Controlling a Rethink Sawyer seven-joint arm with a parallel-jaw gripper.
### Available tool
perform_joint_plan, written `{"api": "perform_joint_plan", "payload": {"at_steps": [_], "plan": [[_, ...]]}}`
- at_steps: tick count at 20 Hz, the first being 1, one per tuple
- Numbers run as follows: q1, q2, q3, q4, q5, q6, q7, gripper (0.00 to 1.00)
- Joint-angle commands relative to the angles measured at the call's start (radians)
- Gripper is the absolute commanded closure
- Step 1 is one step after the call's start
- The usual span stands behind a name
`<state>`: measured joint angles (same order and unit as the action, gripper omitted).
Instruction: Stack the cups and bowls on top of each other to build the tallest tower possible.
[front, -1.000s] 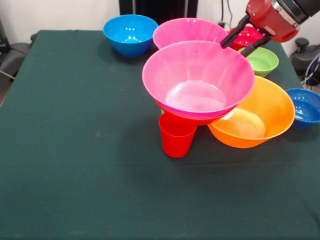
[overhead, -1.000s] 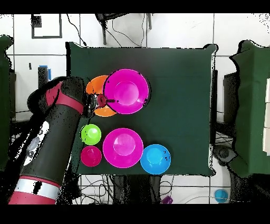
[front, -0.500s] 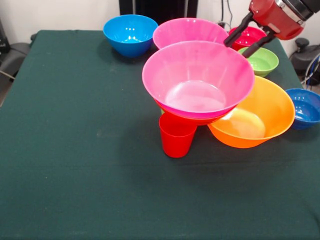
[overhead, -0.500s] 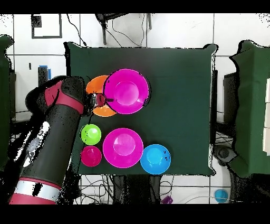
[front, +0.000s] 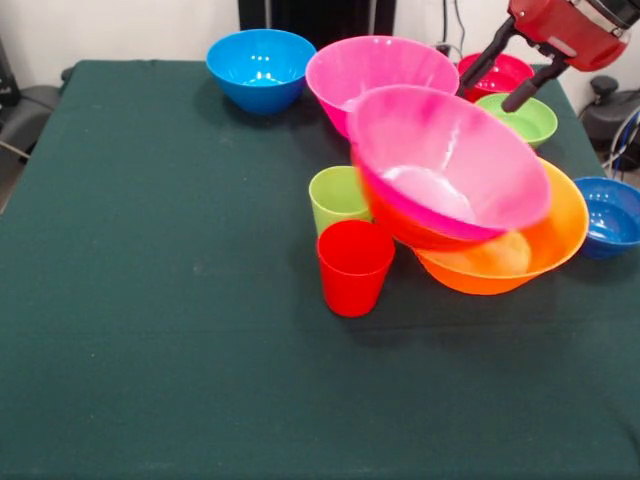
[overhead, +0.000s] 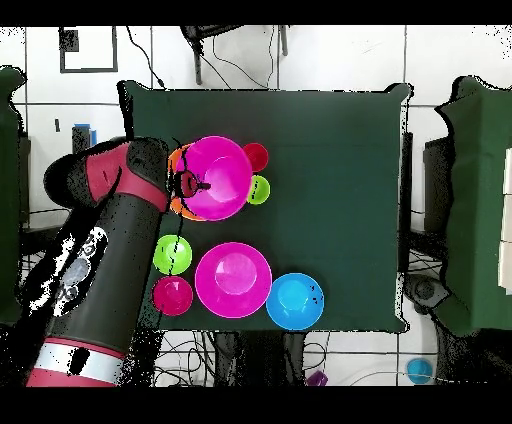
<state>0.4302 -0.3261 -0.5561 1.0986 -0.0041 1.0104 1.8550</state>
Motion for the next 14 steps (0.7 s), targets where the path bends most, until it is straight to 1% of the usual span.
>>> {"api": "perform_joint_plan", "payload": {"at_steps": [1,4,9,11,12,14], "plan": [[-0.041,0.026,0.169,-0.021,0.068,0.133,0.105,0.0],[-0.049,0.034,0.172,-0.042,0.079,0.163,0.097,0.0],[-0.046,0.033,0.163,-0.048,0.074,0.17,0.09,0.0],[-0.053,0.018,0.166,-0.037,0.079,0.163,0.08,0.0],[-0.053,-0.001,0.165,-0.012,0.078,0.156,0.07,0.0],[-0.055,-0.024,0.163,0.005,0.076,0.155,0.054,0.0]]}}
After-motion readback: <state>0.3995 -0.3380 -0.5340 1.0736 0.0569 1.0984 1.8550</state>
